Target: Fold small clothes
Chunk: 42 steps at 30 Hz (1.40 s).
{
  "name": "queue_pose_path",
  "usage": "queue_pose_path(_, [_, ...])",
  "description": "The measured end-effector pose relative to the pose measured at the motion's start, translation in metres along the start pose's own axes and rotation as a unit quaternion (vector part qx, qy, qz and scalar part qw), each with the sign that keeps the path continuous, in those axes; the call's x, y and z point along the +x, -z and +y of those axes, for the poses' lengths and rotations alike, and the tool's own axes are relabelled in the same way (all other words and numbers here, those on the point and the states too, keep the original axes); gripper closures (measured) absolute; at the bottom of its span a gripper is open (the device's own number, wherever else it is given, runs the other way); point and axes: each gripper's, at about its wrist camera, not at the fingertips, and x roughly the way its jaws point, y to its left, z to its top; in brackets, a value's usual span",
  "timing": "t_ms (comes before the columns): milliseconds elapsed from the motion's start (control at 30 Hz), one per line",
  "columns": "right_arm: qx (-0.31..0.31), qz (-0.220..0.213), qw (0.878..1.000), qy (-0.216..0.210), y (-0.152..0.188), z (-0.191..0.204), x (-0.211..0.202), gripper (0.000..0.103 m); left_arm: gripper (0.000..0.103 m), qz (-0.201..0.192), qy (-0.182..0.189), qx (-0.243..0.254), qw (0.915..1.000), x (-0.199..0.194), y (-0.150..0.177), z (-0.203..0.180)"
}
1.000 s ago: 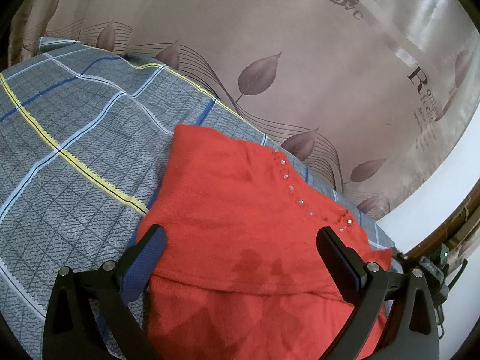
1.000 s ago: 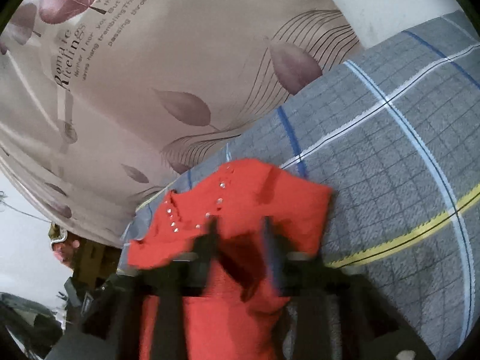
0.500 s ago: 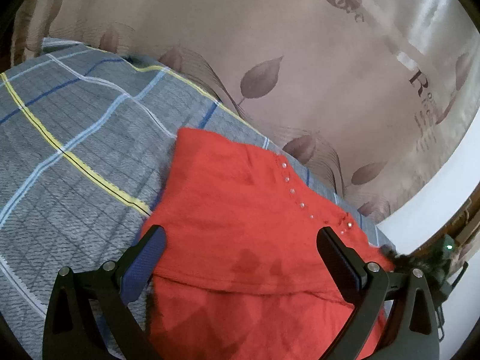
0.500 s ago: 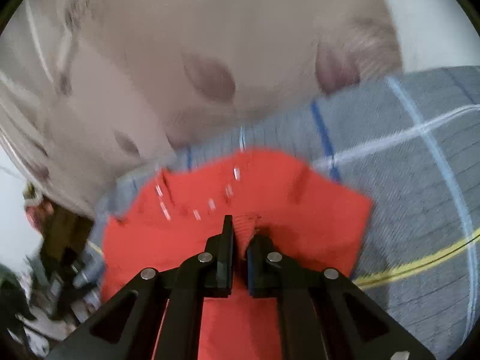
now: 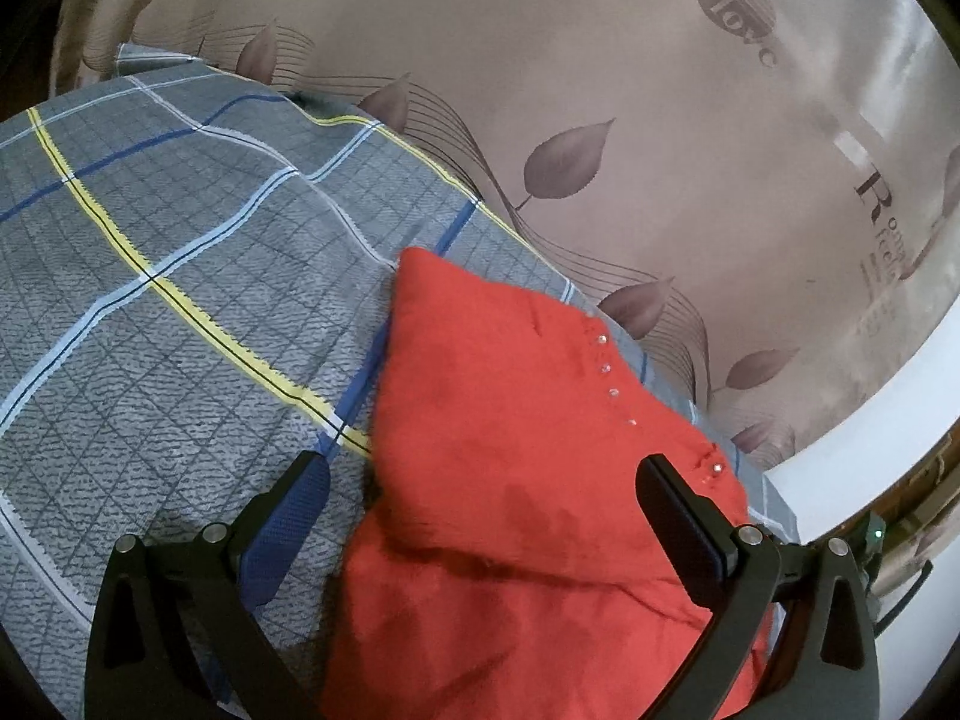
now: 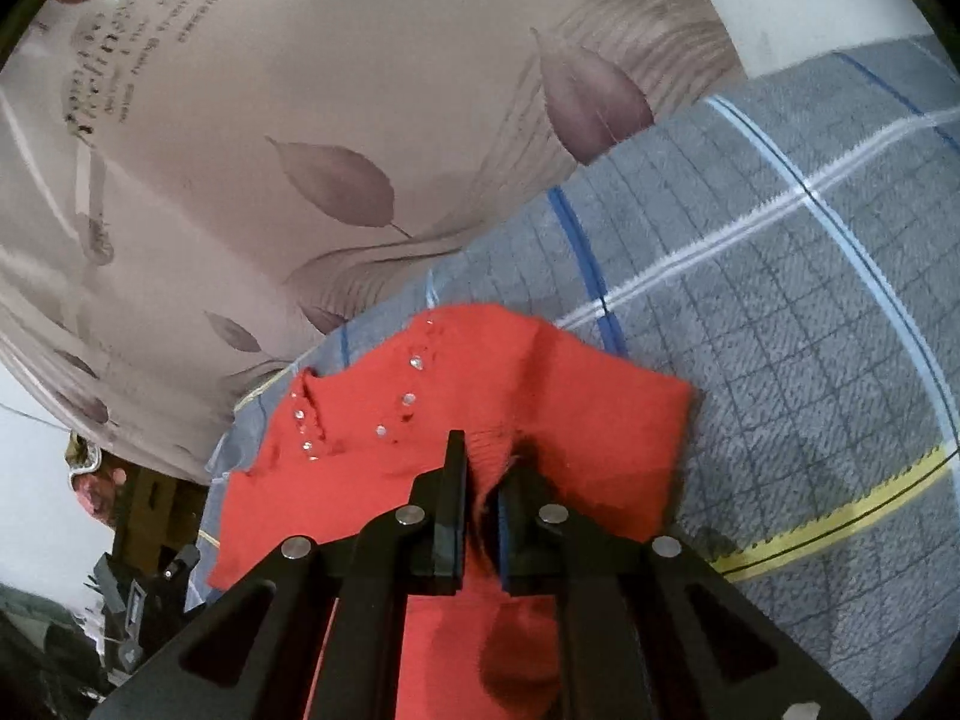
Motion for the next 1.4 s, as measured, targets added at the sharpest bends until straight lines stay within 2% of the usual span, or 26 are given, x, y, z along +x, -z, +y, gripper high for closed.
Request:
queue_pose_path(100, [0.012, -0.008, 1.000, -0.005, 0.000, -0.004, -0.003, 0.093, 0.002, 0.000, -0.004, 0.003, 1.0000, 0.001, 0.000, -0.002])
queue_pose_path(133, [0.017, -0.016, 1.000, -0.001, 0.001, -0.005, -0.008, 0.088, 0.002, 0.000, -0.004, 0.002, 1.0000, 0.001, 0.000, -0.001])
queue_pose_path(167, [0.022, -0.031, 0.999, 0.006, 0.004, -0.006, -0.017, 0.082, 0.002, 0.000, -0.001, 0.001, 1.0000, 0.002, 0.000, -0.001])
queue_pose_path(233, [0.023, -0.055, 0.998, 0.007, 0.012, -0.003, -0.041, 0.081, 0.002, -0.001, 0.009, -0.005, 1.0000, 0.000, -0.001, 0.003])
queue_pose_path(300, [0.015, -0.074, 0.997, -0.011, 0.032, 0.008, -0.073, 0.080, 0.002, 0.003, 0.014, -0.010, 0.9999, -0.004, -0.004, 0.007])
queue_pose_path(333, [0.004, -0.078, 0.997, -0.029, 0.045, 0.016, -0.090, 0.074, 0.002, 0.011, 0.009, -0.008, 0.9999, -0.007, -0.005, 0.009])
queue_pose_path(433, [-0.063, -0.061, 0.995, -0.047, 0.101, 0.044, -0.137, 0.035, 0.002, 0.025, 0.001, -0.008, 0.9996, -0.037, -0.004, 0.021])
queue_pose_path(467, [-0.087, -0.057, 0.994, -0.046, 0.122, 0.052, -0.152, 0.032, 0.002, 0.024, 0.002, -0.007, 0.9997, -0.047, -0.002, 0.026])
queue_pose_path(567, [-0.137, -0.026, 0.990, -0.026, 0.178, 0.064, -0.181, 0.032, 0.002, 0.020, -0.018, 0.006, 0.9996, -0.095, 0.005, 0.049])
queue_pose_path(667, [-0.144, -0.017, 0.989, -0.015, 0.219, 0.060, -0.202, 0.031, 0.002, 0.032, -0.018, 0.019, 0.9992, -0.132, 0.016, 0.067])
queue_pose_path(733, [-0.136, -0.012, 0.991, -0.016, 0.235, 0.056, -0.208, 0.031, 0.002, 0.037, -0.018, 0.036, 0.9985, -0.153, 0.027, 0.071])
queue_pose_path(833, [-0.105, -0.010, 0.994, -0.023, 0.249, 0.042, -0.216, 0.028, 0.002, 0.057, 0.002, 0.071, 0.9959, -0.179, 0.052, 0.067])
queue_pose_path(933, [-0.073, -0.007, 0.997, -0.028, 0.258, 0.032, -0.218, 0.027, 0.002, 0.088, 0.015, 0.091, 0.9919, -0.189, 0.076, 0.061])
queue_pose_path(967, [-0.067, -0.006, 0.997, -0.033, 0.262, 0.031, -0.219, 0.027, 0.002, 0.102, 0.029, 0.089, 0.9904, -0.192, 0.086, 0.060])
queue_pose_path(1133, [-0.095, 0.010, 0.995, -0.033, 0.287, 0.045, -0.225, 0.027, 0.002, 0.160, 0.084, 0.073, 0.9808, -0.201, 0.116, 0.059])
queue_pose_path(1300, [-0.125, 0.047, 0.991, -0.015, 0.319, 0.057, -0.219, 0.027, 0.002, 0.170, 0.105, 0.102, 0.9745, -0.213, 0.133, 0.054])
queue_pose_path(1400, [-0.121, 0.056, 0.991, -0.022, 0.330, 0.058, -0.217, 0.027, 0.002, 0.178, 0.130, 0.100, 0.9702, -0.219, 0.138, 0.055])
